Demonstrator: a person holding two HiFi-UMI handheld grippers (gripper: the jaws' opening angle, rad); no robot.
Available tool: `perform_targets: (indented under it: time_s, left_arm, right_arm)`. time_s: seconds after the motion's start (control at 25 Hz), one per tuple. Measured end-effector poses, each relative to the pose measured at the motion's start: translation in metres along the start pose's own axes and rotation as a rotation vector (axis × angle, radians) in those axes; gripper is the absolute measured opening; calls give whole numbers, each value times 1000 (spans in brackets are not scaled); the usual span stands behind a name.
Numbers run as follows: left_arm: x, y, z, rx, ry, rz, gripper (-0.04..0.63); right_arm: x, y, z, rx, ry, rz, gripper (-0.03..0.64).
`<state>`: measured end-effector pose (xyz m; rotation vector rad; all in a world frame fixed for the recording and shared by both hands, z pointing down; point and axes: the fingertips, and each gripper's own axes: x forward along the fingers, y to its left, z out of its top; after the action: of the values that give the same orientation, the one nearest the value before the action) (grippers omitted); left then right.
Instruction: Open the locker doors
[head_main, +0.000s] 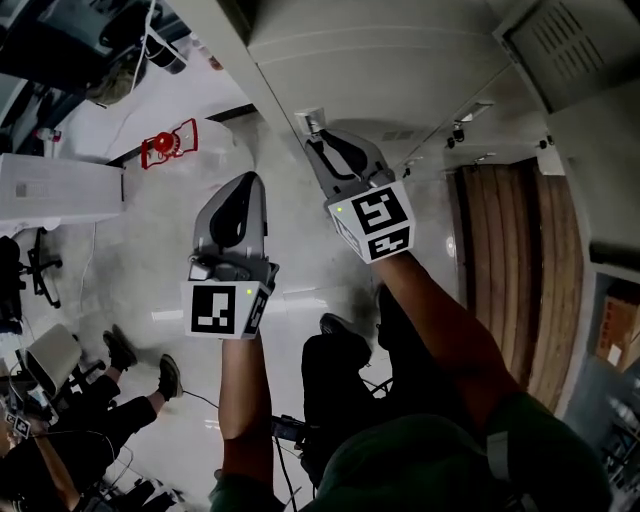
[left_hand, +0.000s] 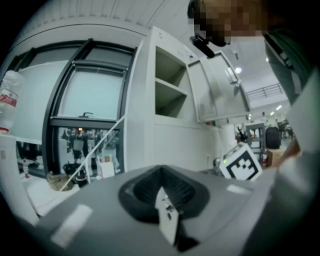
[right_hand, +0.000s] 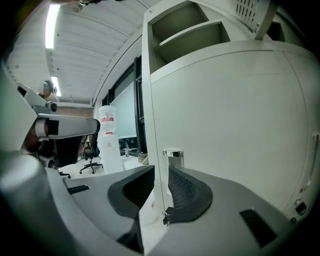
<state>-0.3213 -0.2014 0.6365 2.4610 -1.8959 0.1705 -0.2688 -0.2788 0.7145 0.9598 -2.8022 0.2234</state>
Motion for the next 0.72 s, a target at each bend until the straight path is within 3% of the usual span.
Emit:
perform_targets:
  time_s: [0.72]
  left_arm:
    - [1,13,-20,-22,18,3,0]
  right_arm:
    - [46,-10,-16,-35,34,-57,74]
